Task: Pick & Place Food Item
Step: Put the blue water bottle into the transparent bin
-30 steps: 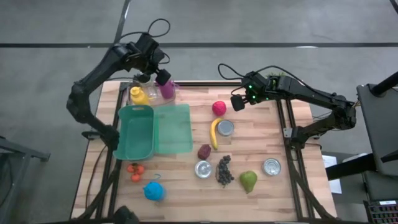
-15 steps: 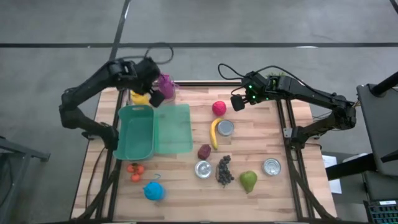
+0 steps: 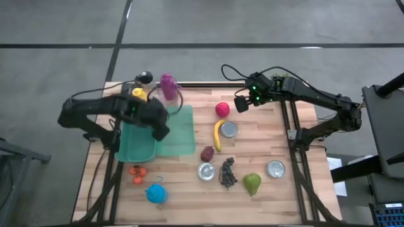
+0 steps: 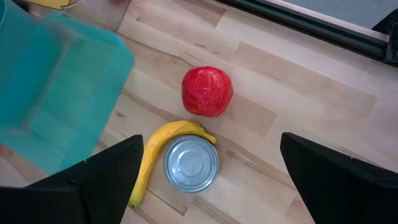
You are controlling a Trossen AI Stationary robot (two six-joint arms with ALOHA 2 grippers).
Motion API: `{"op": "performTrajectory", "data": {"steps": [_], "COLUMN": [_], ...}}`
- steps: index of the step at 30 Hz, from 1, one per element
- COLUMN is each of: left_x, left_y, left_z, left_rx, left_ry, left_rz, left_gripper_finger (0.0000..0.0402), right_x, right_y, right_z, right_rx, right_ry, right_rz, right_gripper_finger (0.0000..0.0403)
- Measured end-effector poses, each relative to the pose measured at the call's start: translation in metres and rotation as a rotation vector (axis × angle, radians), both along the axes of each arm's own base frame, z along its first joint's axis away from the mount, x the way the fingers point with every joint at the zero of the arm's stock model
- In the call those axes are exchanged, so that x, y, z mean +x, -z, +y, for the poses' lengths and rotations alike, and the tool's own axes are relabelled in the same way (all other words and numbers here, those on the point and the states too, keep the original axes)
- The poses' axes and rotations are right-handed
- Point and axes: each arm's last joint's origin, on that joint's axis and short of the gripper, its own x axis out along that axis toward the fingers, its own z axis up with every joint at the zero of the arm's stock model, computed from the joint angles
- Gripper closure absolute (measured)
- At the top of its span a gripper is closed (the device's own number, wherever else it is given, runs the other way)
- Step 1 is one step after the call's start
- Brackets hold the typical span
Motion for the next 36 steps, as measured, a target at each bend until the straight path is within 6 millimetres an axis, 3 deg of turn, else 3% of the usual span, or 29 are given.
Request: {"op": "performTrajectory", "data": {"steps": [12, 21, 30, 36], "left_x": [-0.019, -0.037, -0.025, -0.020], "left_y": [0.015, 0.020, 0.041, 0.040], "left_z": [-0.079, -0.124, -0.147, -0.151], "left_rx": [-0.139, -0.222, -0.254, -0.284], "left_ry": [0.010, -0.079, -0.072, -0.066], "left_rz": [-0.010, -0.030, 0.100, 0.077], "left_gripper_finger": [0.0069, 0.0069, 0.0069, 0.0069], "right_x": [0.000, 0.000, 0.000, 0.000], "right_y": [0.000, 0.000, 0.000, 0.000], "right_z": [0.000, 0.000, 0.000, 0.000], "right_rx": [0.000, 0.000, 0.000, 0.000], "right_ry": [0.000, 0.000, 0.000, 0.000], "right_rz": [0.000, 0.000, 0.000, 0.000], "right_gripper_finger": [0.0025, 0.0025, 0.0025, 0.0025]}}
